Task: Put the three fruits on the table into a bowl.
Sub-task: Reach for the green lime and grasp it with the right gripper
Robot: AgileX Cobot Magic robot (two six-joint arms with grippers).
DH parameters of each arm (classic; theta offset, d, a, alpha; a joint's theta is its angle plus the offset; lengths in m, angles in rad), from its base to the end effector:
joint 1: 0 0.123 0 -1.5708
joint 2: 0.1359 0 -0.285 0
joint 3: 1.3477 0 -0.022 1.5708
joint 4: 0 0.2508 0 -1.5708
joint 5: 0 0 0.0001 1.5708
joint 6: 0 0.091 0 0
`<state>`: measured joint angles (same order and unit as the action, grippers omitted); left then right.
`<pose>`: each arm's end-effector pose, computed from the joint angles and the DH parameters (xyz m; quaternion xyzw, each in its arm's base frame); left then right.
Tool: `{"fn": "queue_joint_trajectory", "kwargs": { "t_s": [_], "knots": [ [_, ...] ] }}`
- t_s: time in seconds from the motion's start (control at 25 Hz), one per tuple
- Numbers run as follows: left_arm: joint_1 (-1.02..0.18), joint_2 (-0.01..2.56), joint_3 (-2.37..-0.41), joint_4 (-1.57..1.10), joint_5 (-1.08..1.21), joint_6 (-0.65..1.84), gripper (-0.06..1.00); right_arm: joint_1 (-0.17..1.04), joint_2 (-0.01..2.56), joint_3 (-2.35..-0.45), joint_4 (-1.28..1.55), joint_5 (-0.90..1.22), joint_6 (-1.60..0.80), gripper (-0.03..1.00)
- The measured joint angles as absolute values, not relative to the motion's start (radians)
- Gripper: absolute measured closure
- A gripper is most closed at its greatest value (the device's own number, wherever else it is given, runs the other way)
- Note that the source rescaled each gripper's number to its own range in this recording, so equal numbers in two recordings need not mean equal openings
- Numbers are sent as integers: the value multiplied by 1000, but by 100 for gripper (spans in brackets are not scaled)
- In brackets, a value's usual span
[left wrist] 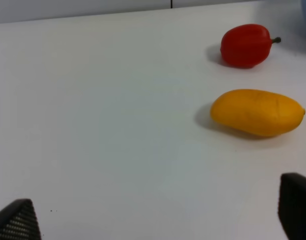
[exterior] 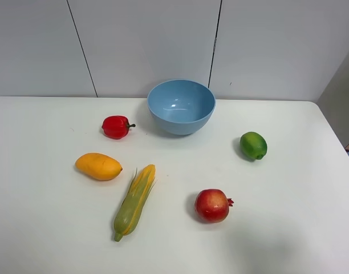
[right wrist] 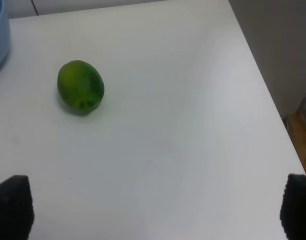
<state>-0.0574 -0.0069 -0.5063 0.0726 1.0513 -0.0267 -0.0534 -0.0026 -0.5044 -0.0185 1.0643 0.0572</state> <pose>-0.0060 0.0061 0.2799 0.0115 0.8466 0.0139 0.5318 -0.0060 -0.0012 0.2782 0.0475 0.8510 -0.0083 0.5230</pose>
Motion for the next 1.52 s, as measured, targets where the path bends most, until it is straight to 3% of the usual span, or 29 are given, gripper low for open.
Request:
{"fn": "queue_joint_trajectory", "kwargs": {
  "t_s": [0.88,1.2,1.52],
  "knots": [
    [-57,-7,-506,73,1051,-27,3,-53,65,-534,-17,1061,100,-3],
    [-57,-7,-506,73,1051,-27,3,-53,640,-716,-52,877,-16,-3],
    [-57,-7,-506,73,1051,-27,3,-41,1323,-890,181,621,-191,-3]
  ]
}}
